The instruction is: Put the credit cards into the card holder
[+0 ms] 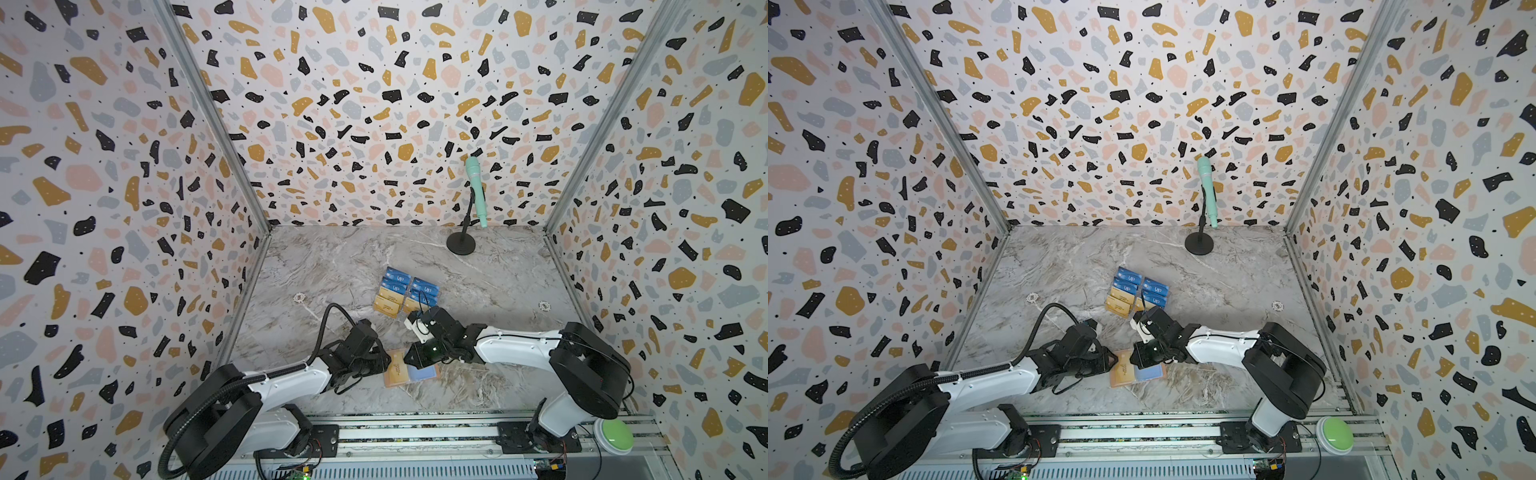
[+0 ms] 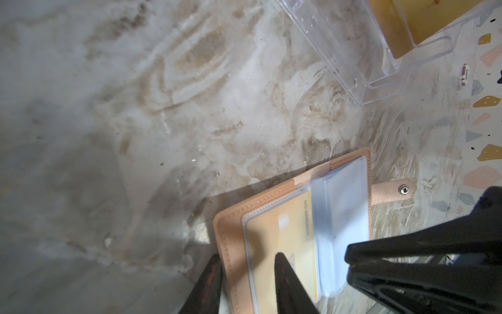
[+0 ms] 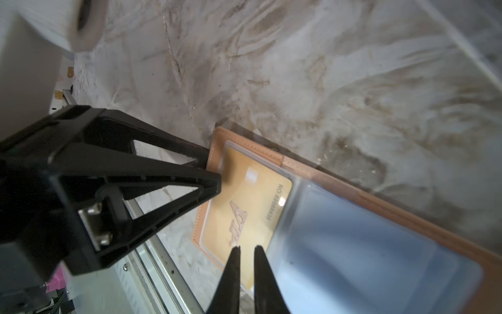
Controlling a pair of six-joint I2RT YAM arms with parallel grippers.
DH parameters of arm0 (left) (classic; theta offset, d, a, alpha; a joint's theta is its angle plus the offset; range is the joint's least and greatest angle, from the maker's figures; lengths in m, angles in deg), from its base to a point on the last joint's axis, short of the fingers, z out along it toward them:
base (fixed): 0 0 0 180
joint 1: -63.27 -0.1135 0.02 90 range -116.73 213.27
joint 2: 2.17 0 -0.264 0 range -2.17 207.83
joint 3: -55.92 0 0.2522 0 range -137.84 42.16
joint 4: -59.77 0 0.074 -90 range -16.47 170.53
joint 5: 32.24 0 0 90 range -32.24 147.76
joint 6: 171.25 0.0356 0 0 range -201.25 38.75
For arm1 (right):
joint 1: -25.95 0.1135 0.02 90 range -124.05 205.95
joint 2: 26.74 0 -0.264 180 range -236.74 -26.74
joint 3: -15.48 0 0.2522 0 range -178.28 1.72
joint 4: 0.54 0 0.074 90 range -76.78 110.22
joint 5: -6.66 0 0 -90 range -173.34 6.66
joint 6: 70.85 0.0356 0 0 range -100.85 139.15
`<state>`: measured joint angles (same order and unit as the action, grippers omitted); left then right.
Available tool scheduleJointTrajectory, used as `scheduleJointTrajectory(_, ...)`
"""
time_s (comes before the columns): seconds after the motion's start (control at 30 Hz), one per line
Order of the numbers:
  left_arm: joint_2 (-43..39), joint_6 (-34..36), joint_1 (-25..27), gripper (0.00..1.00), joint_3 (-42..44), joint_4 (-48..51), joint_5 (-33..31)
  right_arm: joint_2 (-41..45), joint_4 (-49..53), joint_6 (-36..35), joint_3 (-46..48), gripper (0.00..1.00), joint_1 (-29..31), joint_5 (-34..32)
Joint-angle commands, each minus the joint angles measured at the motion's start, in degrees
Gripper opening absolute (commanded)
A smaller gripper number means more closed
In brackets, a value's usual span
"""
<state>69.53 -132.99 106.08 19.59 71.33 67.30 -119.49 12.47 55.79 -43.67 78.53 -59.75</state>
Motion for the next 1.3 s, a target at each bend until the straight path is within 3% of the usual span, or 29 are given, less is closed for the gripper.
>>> scheduleJointTrajectory(0.0,-0.25,0.68,-0.24,0.35,-0.54,1.58,0.13,-1.66,-1.63,0.76,-1.42,0.13,0.22,1.22)
scheduleJointTrajectory(0.43,-0.25,0.68,-0.18,0.35,-0.15,0.79,0.44,-2.77,0.88,0.28,-1.45,0.23,-0.02,-0.71)
scheduleJointTrajectory(1.03,0.38,0.68,-0.19,0.35,-0.55,-0.18,0.86,-4.26,-5.56,1.68,-1.31,0.19,0.28,5.67)
scheduleJointTrajectory(1.27,-0.02,0.68,-0.25,0.35,-0.55,-0.01,0.69,-3.09,-1.28,0.91,-1.37,0.22,-0.16,1.55)
